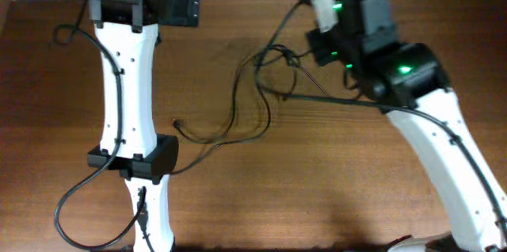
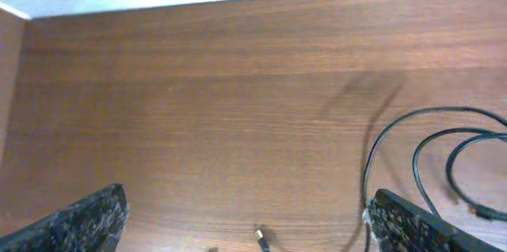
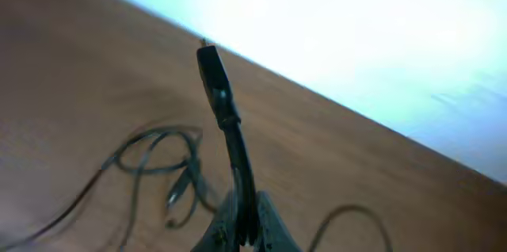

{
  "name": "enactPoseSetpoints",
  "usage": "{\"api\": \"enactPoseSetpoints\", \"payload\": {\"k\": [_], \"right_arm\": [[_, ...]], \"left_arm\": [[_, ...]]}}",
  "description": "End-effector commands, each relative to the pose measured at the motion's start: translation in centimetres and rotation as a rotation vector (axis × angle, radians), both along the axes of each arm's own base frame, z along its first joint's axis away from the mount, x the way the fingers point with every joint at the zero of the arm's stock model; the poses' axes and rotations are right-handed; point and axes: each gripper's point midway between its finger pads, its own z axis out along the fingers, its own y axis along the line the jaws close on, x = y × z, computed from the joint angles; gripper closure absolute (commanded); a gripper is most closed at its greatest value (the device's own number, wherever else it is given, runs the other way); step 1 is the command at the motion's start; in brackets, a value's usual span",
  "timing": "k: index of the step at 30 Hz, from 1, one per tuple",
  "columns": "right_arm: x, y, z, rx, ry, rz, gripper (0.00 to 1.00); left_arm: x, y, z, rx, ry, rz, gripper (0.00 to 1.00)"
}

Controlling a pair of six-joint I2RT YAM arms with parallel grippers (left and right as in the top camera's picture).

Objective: Untangle cables

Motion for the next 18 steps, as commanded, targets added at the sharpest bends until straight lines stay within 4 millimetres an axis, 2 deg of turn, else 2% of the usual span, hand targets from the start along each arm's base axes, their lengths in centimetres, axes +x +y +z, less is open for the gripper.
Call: {"api": "enactPoseSetpoints", "payload": {"k": [1, 2, 3, 5, 6, 7, 9, 11, 13, 14, 15, 17, 18], "right_arm": [[0.9, -8.1, 1.6, 0.043, -0.027, -0.234, 0.96], [1.2, -10.7, 1.4, 0.06, -0.014, -0.282, 0.96], [1.2, -12.7, 1.1, 0.088, 0.007, -0.303, 0.96], [0.9, -14.4, 0.6, 0.093, 0.033, -0.336, 0.96], [0.7, -14.4, 0.3, 0.084, 0.045, -0.333, 0.96], [0.6, -14.3, 0.2, 0.079, 0.051, -0.328, 0.96], [-0.1, -12.2, -0.6, 0.146, 0.11, -0.229, 0.96], [-0.5, -11.0, -0.9, 0.186, 0.144, -0.174, 0.96], [-0.6, -10.7, -0.9, 0.198, 0.146, -0.164, 0.96], [-0.8, -9.7, -0.3, 0.234, 0.142, -0.118, 0.96], [-0.9, -9.6, 0.0, 0.244, 0.136, -0.11, 0.96], [-1.2, -8.8, 0.8, 0.276, 0.132, -0.074, 0.96], [-1.4, -8.5, 0.9, 0.285, 0.136, -0.061, 0.96]], "left_arm": [[-0.6, -3.7, 0.1, -0.009, 0.007, -0.123, 0.01], [-1.1, -6.4, -0.1, -0.05, 0.023, -0.235, 0.01], [-2.1, -10.2, -0.2, -0.135, 0.044, -0.366, 0.01], [-3.9, -15.3, -0.3, -0.226, 0.07, -0.555, 0.01], [-5.0, -18.7, -0.7, -0.262, 0.085, -0.699, 0.01], [-6.0, -21.3, -1.2, -0.283, 0.096, -0.842, 0.01], [-9.0, -26.5, -1.9, -0.384, 0.082, -1.26, 0.01], [-9.1, -27.1, -2.4, -0.388, 0.058, -1.367, 0.01], [-9.3, -26.9, -3.2, -0.332, 0.031, -1.488, 0.01], [-9.5, -27.1, -4.2, -0.337, 0.055, -1.522, 0.01], [-9.4, -27.0, -6.2, -0.331, 0.105, -1.538, 0.01], [-8.1, -27.6, -11.4, -0.333, 0.175, -1.56, 0.01], [-7.6, -27.8, -12.5, -0.321, 0.172, -1.568, 0.01]]}}
